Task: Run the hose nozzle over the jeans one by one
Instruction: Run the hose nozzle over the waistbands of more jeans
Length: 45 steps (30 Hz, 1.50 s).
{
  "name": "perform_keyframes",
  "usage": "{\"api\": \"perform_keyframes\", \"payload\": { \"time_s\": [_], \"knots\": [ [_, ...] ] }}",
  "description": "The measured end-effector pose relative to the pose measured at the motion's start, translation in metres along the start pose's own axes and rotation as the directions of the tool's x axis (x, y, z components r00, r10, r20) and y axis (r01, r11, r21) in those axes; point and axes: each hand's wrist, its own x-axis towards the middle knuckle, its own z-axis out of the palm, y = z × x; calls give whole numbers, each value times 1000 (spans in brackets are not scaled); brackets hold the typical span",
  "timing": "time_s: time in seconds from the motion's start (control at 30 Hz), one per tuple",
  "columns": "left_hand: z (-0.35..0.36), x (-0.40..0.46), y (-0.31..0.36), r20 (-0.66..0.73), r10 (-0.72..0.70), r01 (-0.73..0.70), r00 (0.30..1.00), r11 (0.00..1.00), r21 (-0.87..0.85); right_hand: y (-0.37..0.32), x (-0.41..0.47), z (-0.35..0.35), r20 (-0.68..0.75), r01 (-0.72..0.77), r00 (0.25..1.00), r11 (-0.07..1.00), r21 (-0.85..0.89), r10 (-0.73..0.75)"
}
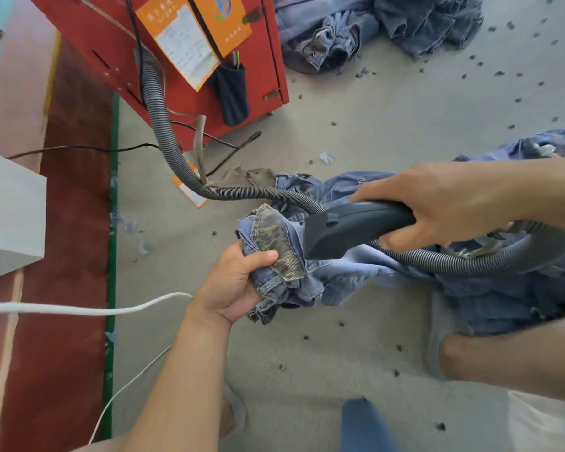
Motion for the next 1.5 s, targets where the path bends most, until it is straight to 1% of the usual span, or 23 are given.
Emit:
{"api": "perform_keyframes", "payload": {
  "time_s": [0.1, 0.17, 0.3, 0.33, 0.37, 0.47, 0.5, 0.57, 0.63, 0.67, 0.73, 0.8, 0.83, 0.9, 0.97, 1.03, 1.07, 1.1, 1.17, 1.23, 1.3, 1.37, 1.5],
  "knots": [
    [5, 1, -3, 17, -2, 3, 1000, 999, -33, -11, 7, 12, -87, 0, 996, 991, -131, -12],
    [8, 1, -4, 24, 4, -3, 1000, 1000, -29, -17, 17, 22, -145, 21, 988, 984, -176, -47],
    [7, 0, -4, 1, -11, 11, 1000, 1000, 7, -12, 24, 12, -308, -27, 951, 996, -88, -2],
    [6, 0, -4, -3, -13, 13, 1000, 1000, 1, -8, 20, 4, -301, -30, 954, 997, -69, 8],
    [6, 0, -3, -9, -17, 17, 1000, 1000, -8, -5, 15, -3, -260, -25, 966, 998, -64, 8],
    [9, 0, -2, 25, -15, 16, 1000, 999, -32, -6, 1, -6, -62, -13, 998, 996, -90, 7],
    [10, -1, -2, 46, -10, 12, 999, 999, -39, -8, 1, 1, -29, -11, 1000, 992, -124, 8],
    [10, -1, -4, 69, 1, 3, 998, 999, -54, -12, 7, 15, -47, -4, 999, 983, -185, -5],
    [8, 0, -7, 47, -7, 11, 999, 998, -66, -13, 14, 20, -151, -11, 988, 982, -187, -18],
    [8, 2, -8, 15, -28, 29, 999, 998, -62, -11, 15, 17, -204, -27, 979, 984, -174, -9],
    [13, 7, -7, -100, -98, 93, 990, 994, -56, -5, 12, 5, -276, -53, 961, 992, -117, 19],
    [17, 13, -6, -243, -177, 161, 954, 983, -82, 1, 7, -8, -307, -55, 951, 997, -54, 36],
    [21, 14, -5, -306, -189, 173, 933, 982, -79, 3, 5, -13, -314, -58, 949, 998, -41, 42],
    [20, 19, -10, -495, -120, 186, 860, 979, 86, 5, 3, -16, -318, -62, 947, 998, -30, 49],
    [18, 21, -15, -636, 59, 154, 770, 949, 275, 5, 4, -12, -307, -58, 950, 998, -28, 47],
    [16, 22, -18, -678, 167, 120, 716, 927, 355, 5, 7, -6, -271, -71, 961, 996, -58, 53],
    [15, 22, -18, -679, 190, 104, 709, 924, 367, 6, 8, -4, -251, -76, 966, 995, -72, 55],
    [16, 22, -17, -668, 202, 96, 716, 920, 381, 7, 9, -2, -232, -73, 971, 994, -77, 53],
    [18, 19, -15, -607, 201, 63, 769, 921, 385, 8, 9, 0, -214, -54, 976, 995, -79, 36],
    [22, 15, -13, -513, 141, 23, 847, 954, 300, 8, 9, 1, -209, -35, 978, 996, -77, 18],
    [23, 11, -10, -404, 82, 25, 911, 968, 251, 8, 9, 0, -217, -21, 976, 998, -57, 9],
    [25, 9, -7, -338, 51, 35, 940, 969, 243, 8, 9, -2, -220, -24, 975, 999, -47, 13],
    [29, 3, -5, -247, 26, 21, 969, 982, 187, 7, 11, -2, -209, -44, 977, 997, -66, 29]
  ]
}}
